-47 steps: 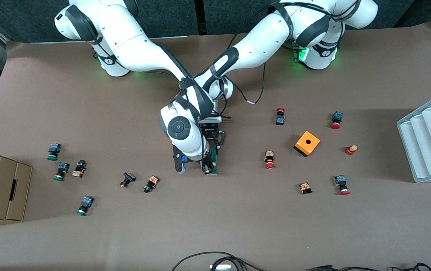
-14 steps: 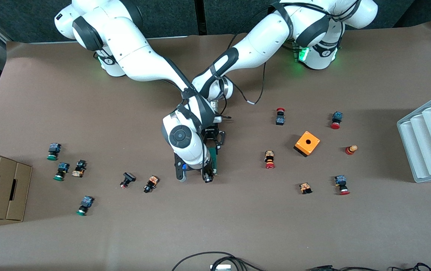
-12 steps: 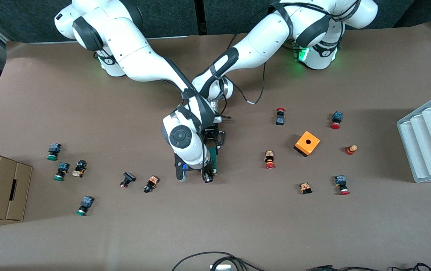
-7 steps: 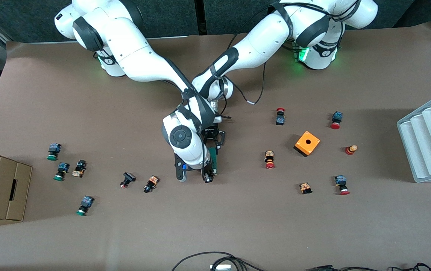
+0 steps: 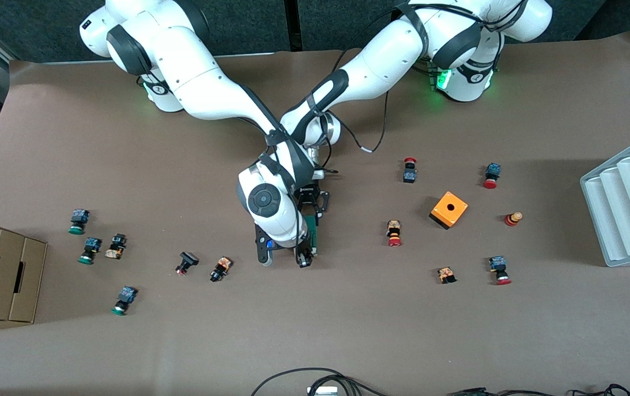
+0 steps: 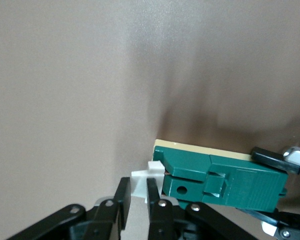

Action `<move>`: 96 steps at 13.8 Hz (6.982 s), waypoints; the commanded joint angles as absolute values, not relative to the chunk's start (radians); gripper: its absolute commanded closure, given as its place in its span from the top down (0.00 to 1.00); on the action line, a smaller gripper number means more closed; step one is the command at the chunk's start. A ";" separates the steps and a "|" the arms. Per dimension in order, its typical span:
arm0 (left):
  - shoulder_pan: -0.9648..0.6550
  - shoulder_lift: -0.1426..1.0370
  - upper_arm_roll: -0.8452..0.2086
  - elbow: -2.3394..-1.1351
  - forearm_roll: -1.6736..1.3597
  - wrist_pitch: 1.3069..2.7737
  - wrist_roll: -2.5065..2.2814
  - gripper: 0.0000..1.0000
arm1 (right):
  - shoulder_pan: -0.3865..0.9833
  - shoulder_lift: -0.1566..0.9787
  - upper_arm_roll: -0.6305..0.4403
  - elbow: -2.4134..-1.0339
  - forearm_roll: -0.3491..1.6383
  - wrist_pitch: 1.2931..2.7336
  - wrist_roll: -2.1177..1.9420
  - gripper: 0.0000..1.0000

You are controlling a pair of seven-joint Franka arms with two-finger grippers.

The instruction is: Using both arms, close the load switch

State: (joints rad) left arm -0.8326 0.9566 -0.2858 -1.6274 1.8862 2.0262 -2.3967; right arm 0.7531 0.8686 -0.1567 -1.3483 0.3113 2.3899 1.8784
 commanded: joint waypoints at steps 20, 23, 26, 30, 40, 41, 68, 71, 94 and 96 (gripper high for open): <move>-0.830 0.960 -0.290 -1.615 1.888 2.028 -2.366 1.00 | 0.338 0.074 -0.186 -1.663 0.262 1.714 0.730 1.00; -0.818 0.917 -0.299 -1.617 1.774 2.040 -2.239 1.00 | 0.179 0.014 -0.160 -1.667 0.192 1.579 0.454 1.00; -0.818 0.870 -0.301 -1.618 1.671 2.062 -2.125 1.00 | 0.048 -0.041 -0.146 -1.696 0.115 1.546 0.144 1.00; -0.818 0.833 -0.308 -1.621 1.643 2.066 -2.103 1.00 | 0.017 -0.084 -0.176 -1.752 0.025 1.630 -0.124 1.00; -0.759 0.566 -0.363 -1.591 1.248 2.120 -1.660 1.00 | 0.018 -0.048 -0.178 -1.687 -0.003 1.651 -0.130 1.00; -0.744 0.537 -0.368 -1.591 1.197 2.120 -1.611 1.00 | 0.021 -0.046 -0.176 -1.687 -0.003 1.652 -0.133 1.00; -0.236 0.193 -0.051 -1.420 0.009 1.958 -0.213 1.00 | 0.052 -0.021 -0.164 -1.683 0.000 1.704 -0.120 1.00; -0.175 0.202 -0.048 -1.451 0.011 1.898 -0.213 1.00 | 0.052 -0.021 -0.164 -1.683 0.000 1.704 -0.120 1.00; -0.029 0.199 0.009 -1.428 -0.072 1.658 -0.121 1.00 | 0.060 -0.020 -0.164 -1.683 0.008 1.706 -0.120 1.00; -0.029 0.186 0.009 -1.433 -0.072 1.614 -0.114 1.00 | 0.060 -0.021 -0.164 -1.683 0.006 1.706 -0.120 1.00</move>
